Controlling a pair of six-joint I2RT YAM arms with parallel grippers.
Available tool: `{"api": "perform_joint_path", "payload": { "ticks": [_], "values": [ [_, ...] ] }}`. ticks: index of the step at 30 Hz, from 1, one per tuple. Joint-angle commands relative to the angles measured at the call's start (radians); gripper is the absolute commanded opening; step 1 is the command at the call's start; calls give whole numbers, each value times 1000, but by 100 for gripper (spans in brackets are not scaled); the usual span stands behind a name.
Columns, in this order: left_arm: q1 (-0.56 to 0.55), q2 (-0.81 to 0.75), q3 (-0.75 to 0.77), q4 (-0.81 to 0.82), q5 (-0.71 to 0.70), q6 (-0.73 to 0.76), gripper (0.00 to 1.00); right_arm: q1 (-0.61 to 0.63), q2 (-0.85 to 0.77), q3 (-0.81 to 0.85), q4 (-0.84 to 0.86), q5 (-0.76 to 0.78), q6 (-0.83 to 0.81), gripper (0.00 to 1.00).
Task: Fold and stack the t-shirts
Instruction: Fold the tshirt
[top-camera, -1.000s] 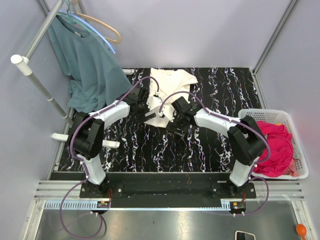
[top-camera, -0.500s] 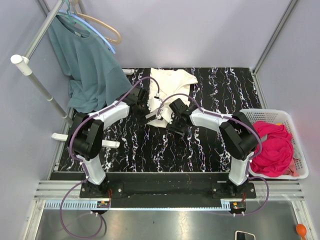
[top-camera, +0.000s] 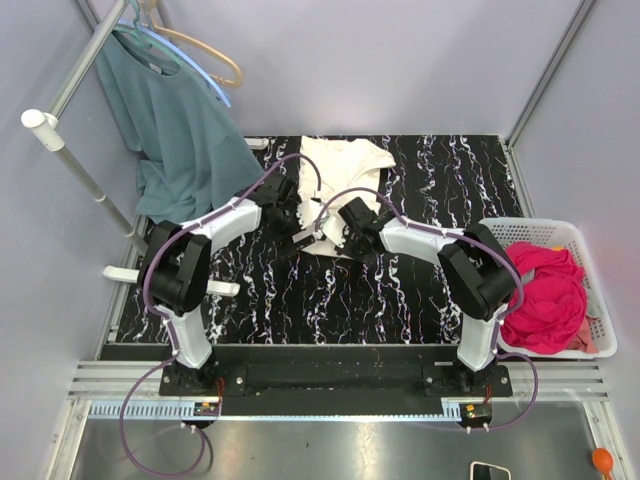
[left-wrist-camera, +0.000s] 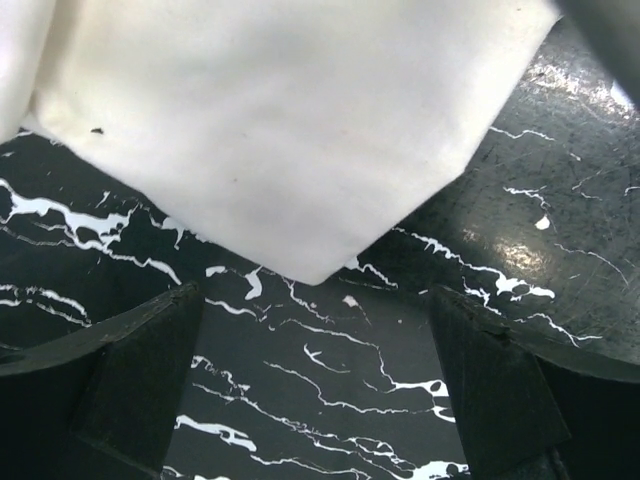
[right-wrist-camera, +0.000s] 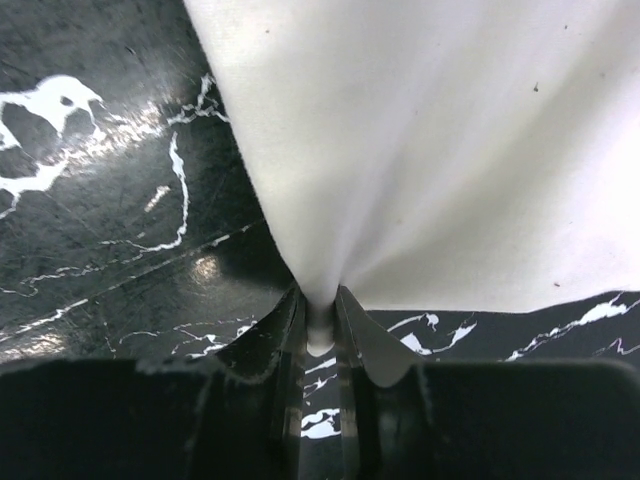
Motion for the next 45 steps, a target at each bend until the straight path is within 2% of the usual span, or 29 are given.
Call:
{"api": "perform_joint_path", "payload": {
  "ticks": [1,8,18,24,30,31,33,34,35,38,45],
  "values": [
    [4,49,61,-30,29,21,99,6,-57,-19,8,15,8,22],
    [10,119,113,-33,-8,30,99,6,-89,-47,-1,12,8,19],
    [16,148,112,-35,13,20,99,6,-104,-62,-3,20,3,18],
    [8,162,125,-40,40,-29,89,5,-98,-70,-13,4,14,18],
    [-33,147,93,-40,43,-80,67,8,-110,-80,-18,1,15,18],
    [-39,147,86,-40,43,-82,58,8,-110,-80,-18,3,15,18],
    [-58,150,81,-41,33,-89,48,8,-116,-82,-19,1,20,18],
    [-61,151,79,-41,33,-94,37,8,-118,-82,-19,3,23,18],
    [-67,151,78,-44,32,-100,17,9,-121,-85,-24,1,26,17],
    [-68,151,78,-52,26,-118,0,15,-132,-96,-30,3,35,16],
    [-79,41,-32,-58,1,-149,0,78,-187,-146,-79,-57,63,6]
  ]
}}
